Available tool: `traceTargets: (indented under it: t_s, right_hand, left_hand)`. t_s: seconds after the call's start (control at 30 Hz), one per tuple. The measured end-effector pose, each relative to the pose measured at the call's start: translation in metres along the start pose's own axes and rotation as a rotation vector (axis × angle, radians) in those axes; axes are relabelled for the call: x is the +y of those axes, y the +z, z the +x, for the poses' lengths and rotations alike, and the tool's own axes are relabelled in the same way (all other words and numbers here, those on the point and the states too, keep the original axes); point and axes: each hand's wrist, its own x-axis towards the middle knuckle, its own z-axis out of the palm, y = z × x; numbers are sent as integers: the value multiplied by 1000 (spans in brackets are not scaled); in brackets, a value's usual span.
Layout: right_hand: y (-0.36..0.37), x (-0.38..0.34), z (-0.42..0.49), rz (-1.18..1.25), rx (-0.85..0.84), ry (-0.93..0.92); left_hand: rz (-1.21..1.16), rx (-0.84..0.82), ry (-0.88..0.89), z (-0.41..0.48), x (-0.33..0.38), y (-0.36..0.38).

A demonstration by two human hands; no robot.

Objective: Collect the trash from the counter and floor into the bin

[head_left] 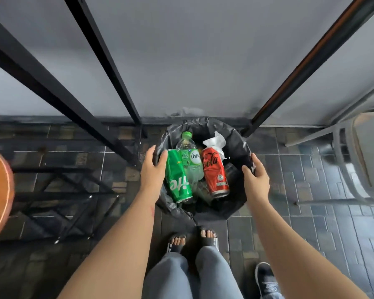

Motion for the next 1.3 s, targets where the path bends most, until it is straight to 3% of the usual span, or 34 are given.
traceTargets:
  t_s: [0.27, 0.53, 0.93, 1.1, 1.3]
  right_hand:
    - [69, 69, 120, 18, -77, 1]
    - [142, 158, 227, 26, -49, -41]
    - [200, 210, 292, -17, -75, -142]
    - [211, 217, 294, -180, -104, -285]
    - [194, 199, 278, -433, -172, -251]
  left_hand:
    - [-58, 91, -27, 105, -89, 70]
    - [-140, 94, -11, 224, -183, 136]
    - [-184, 127, 45, 309, -241, 171]
    - [-6, 113, 72, 316, -252, 169]
    - [262, 30, 65, 292, -224, 151]
